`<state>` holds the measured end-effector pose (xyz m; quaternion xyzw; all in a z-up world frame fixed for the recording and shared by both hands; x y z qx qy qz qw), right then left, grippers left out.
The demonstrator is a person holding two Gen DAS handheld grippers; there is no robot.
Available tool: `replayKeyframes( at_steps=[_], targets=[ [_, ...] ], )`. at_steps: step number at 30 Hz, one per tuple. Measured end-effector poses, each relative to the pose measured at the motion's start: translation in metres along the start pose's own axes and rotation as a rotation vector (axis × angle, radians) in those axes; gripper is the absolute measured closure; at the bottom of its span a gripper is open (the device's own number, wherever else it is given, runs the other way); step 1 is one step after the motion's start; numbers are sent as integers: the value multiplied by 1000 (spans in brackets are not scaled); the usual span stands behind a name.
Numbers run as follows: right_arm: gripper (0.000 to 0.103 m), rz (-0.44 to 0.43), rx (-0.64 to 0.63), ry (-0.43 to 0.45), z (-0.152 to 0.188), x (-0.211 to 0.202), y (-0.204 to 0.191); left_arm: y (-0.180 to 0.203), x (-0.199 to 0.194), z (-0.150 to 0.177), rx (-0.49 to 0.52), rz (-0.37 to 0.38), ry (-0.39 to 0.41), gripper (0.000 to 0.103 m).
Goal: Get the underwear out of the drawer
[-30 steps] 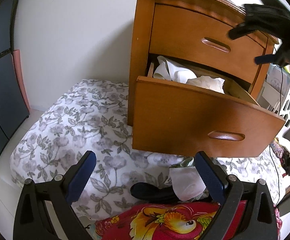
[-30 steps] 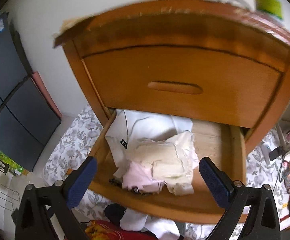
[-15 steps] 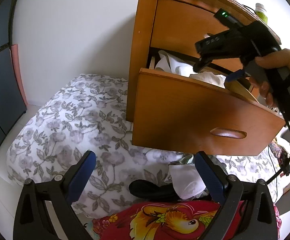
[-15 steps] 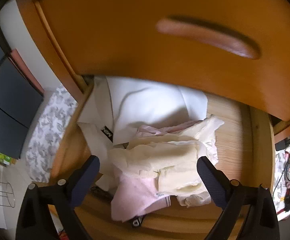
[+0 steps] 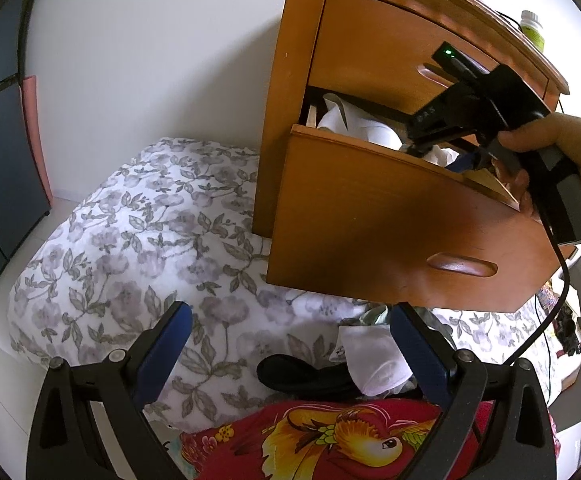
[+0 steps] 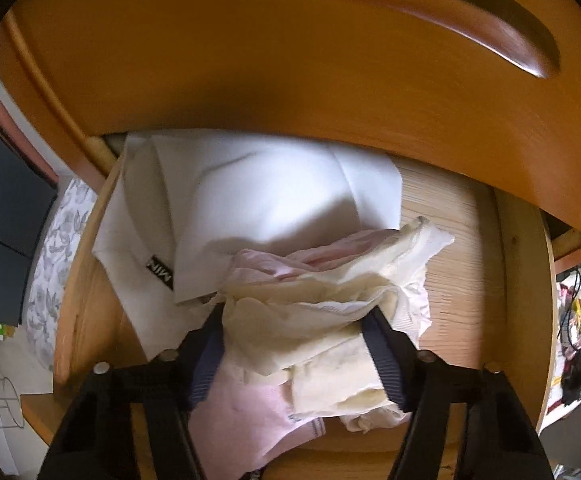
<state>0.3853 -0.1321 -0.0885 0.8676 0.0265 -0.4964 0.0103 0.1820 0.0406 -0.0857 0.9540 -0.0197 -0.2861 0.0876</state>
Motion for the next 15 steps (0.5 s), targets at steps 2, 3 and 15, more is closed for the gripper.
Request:
replayKeyframes(
  at_steps=[2,3,15],
  targets=[
    [48,-4,13,1,-1,-1,8,0,0,0,2,0,-1,4],
    [50,-8,18,2,-1,-2,10,0,0,0,4,0,-1,4],
    [86,50,30,73,-5,-23,40,2,1,2,14,0,-14,4]
  ],
)
Point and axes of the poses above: each gripper's, at about its wrist camera, not at the fingertips, and x roughly the way its jaws point, y to its right, z to its underside, the point moved 8 cm from there along x, roughly the way its jaws point, and after that the axes turned 11 degrees about y, right-handed, at the moved point
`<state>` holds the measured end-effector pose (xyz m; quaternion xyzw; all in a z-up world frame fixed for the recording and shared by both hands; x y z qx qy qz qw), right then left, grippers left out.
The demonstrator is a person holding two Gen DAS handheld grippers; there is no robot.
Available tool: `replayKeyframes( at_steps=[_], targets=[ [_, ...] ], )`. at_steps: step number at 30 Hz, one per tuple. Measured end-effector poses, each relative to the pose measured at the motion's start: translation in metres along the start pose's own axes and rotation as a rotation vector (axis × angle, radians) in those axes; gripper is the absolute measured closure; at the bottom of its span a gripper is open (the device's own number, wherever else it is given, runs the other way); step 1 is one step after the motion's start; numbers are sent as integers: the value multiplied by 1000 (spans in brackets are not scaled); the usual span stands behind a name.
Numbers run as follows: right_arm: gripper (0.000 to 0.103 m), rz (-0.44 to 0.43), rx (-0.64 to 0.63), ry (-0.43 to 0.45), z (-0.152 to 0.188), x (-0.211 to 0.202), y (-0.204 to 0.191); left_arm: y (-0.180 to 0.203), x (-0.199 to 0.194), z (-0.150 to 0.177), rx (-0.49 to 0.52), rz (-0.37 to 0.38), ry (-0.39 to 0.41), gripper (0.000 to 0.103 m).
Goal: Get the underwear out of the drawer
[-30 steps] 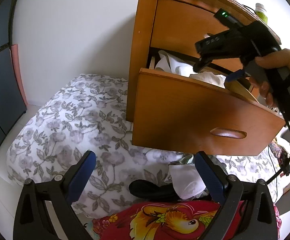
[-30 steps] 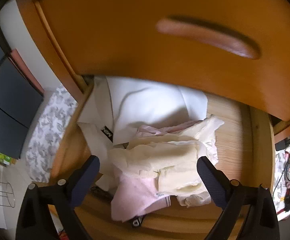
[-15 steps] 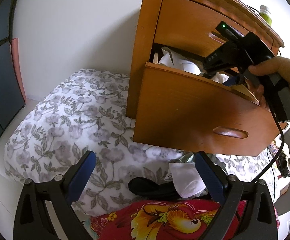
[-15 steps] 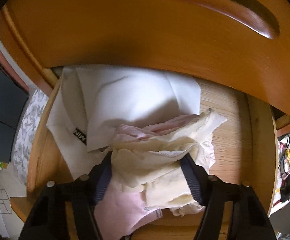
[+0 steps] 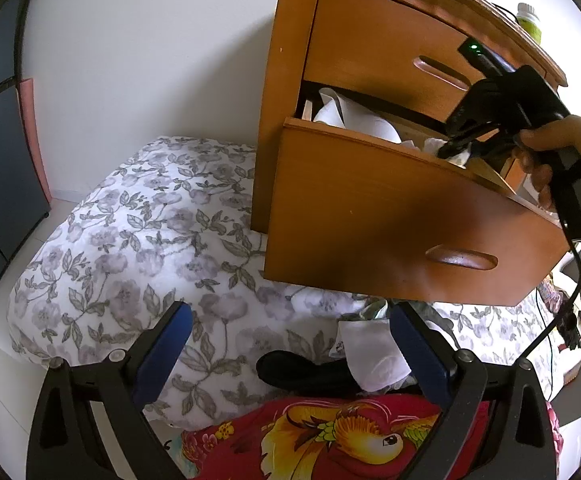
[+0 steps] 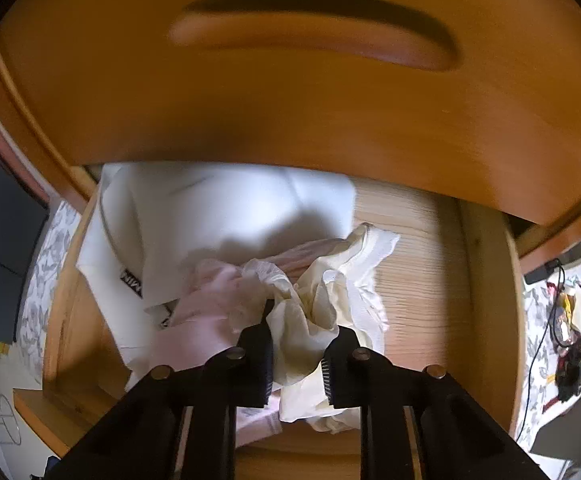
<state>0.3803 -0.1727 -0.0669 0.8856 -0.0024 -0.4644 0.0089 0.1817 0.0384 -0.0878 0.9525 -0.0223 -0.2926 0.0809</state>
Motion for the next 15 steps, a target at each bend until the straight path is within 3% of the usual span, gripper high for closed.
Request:
replayKeyframes(
  at_steps=[15],
  targets=[
    [88,-18,41,106,-2,-67,34,5,-5,1,27,-1,-4,4]
  ],
)
Point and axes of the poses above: each gripper's, at about its wrist camera, not at the fingertips, and x roughly the way its jaws point, y to its right, z to its underside, the point moved 8 cm from there along x, roughly the way its jaws point, and after that the axes turned 11 degrees about y, right-handed, at the moved point
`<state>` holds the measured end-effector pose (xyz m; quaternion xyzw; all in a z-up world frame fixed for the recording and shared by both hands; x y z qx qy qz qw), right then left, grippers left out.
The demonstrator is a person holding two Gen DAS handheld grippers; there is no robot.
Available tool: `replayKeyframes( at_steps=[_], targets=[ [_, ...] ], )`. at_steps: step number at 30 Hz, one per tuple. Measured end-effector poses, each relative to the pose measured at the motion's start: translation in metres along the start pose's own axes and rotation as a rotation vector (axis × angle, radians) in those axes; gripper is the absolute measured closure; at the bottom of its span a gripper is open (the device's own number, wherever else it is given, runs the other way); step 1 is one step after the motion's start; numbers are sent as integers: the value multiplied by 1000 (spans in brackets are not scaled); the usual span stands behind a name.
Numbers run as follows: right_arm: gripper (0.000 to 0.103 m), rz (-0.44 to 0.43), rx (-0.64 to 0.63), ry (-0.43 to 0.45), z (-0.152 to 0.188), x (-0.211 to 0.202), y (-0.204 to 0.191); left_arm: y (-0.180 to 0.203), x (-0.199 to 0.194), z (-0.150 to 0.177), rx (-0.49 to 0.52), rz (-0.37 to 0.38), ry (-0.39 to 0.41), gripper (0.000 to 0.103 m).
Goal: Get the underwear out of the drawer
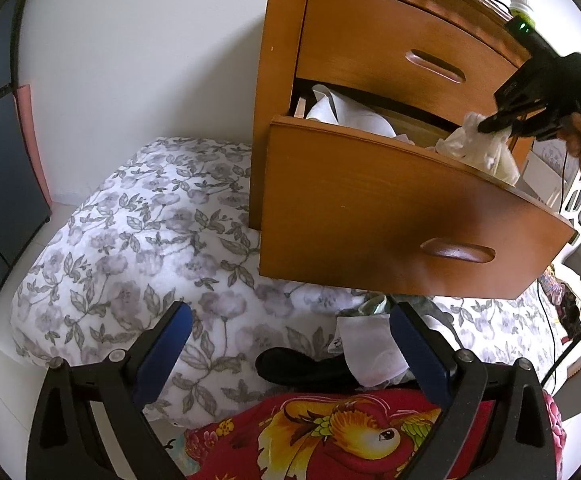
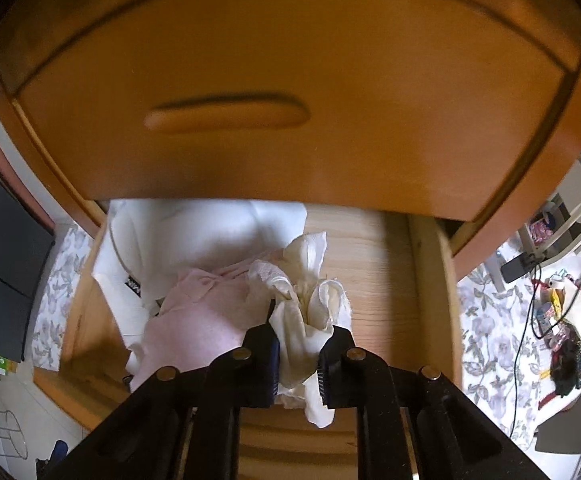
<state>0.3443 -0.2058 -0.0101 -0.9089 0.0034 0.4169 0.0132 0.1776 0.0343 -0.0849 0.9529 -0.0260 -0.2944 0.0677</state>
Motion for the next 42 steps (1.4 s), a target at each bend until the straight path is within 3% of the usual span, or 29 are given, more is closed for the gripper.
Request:
replayKeyframes(
  at_steps=[13,18,24,28,42],
  targets=[
    [90,-30,-45,123,-24,-73,2,8,-9,-4,26,1,13,4],
    [90,-54,-23,56,-12,-58,-1,13,-14,-5,41,7,24,4],
    [87,-63,13,-90,18,-4,-12,13,-14,-5,34,6,19,4],
    [53,-56,30,-177,39,29,-17,11,-12,-5,32,8,17,4],
    [35,11,-18,-354,65,78,-20,5,-9,-5,-2,18,15,4]
  ],
)
Point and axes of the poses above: each gripper's, at about its wrist camera, not at the fingertips, and x roughly the way its jaws point, y to its right, z to its underside, the point moved 8 cm from there along x, roughly the way its jaws point, and after that the axes turned 11 degrees about y, right-handed, at the moved point
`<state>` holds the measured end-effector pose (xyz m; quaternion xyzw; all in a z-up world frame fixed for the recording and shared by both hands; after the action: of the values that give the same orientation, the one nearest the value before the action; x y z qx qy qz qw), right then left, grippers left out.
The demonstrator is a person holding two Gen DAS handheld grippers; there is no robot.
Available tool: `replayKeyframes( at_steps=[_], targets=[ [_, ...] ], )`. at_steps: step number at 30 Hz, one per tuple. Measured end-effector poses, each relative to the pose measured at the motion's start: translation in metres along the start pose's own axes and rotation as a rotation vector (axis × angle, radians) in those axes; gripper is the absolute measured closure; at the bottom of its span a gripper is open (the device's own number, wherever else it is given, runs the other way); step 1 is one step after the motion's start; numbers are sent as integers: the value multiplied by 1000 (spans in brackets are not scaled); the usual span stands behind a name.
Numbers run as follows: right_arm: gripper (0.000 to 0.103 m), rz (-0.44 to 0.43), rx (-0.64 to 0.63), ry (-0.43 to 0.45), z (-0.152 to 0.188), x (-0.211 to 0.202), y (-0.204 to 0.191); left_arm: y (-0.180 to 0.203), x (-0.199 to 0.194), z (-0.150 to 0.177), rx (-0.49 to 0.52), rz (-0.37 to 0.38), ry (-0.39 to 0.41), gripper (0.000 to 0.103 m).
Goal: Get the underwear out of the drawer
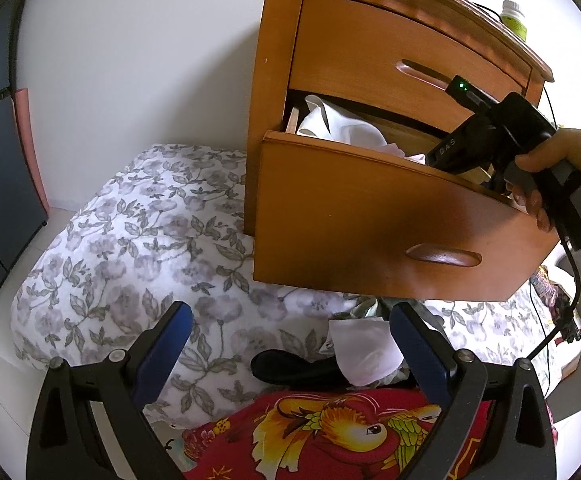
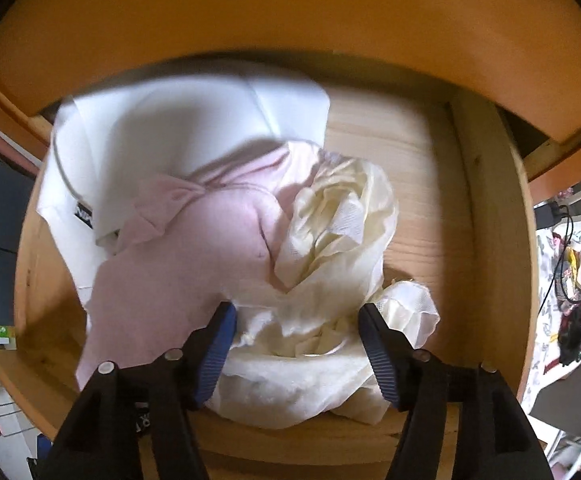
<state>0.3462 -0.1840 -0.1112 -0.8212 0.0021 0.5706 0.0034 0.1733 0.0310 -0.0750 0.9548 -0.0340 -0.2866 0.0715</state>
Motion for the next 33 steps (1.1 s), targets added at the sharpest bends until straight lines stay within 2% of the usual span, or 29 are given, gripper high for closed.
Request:
replayKeyframes(
  at_steps=[7,9,11,14,19,27,33],
  targets=[
    [37,16,-11,7,-5,2,-6,1,2,2,3,7,-9,4],
    [47,14,-21,17,-3,1,-6,1,2,2,2,7,-9,4],
    [64,26,-23,22,-2,0,-3,1,2,2,2,7,-9,4],
    [80,51,-8,30,0,-3,11,1,2,2,0,7,-8,4],
    [94,88,7,60,0,-10,29,1,3,3,2,8,-14,4],
    [96,132,24,142,-10,-42,52,2,2,3,3,7,-14,4],
    [96,168,12,228,-20,-84,63,2,2,3,3,7,-13,4]
  ],
)
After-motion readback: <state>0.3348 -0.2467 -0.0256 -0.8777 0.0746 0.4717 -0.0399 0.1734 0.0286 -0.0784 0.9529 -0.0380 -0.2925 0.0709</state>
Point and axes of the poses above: each gripper's, at about its wrist camera, not at the fingertips, and x roughly the way its jaws point, y to its right, z to its underside, the point moved 8 cm from there along x, roughly the way its jaws point, and after that the axes turned 11 degrees about y, right-handed, at the moved point
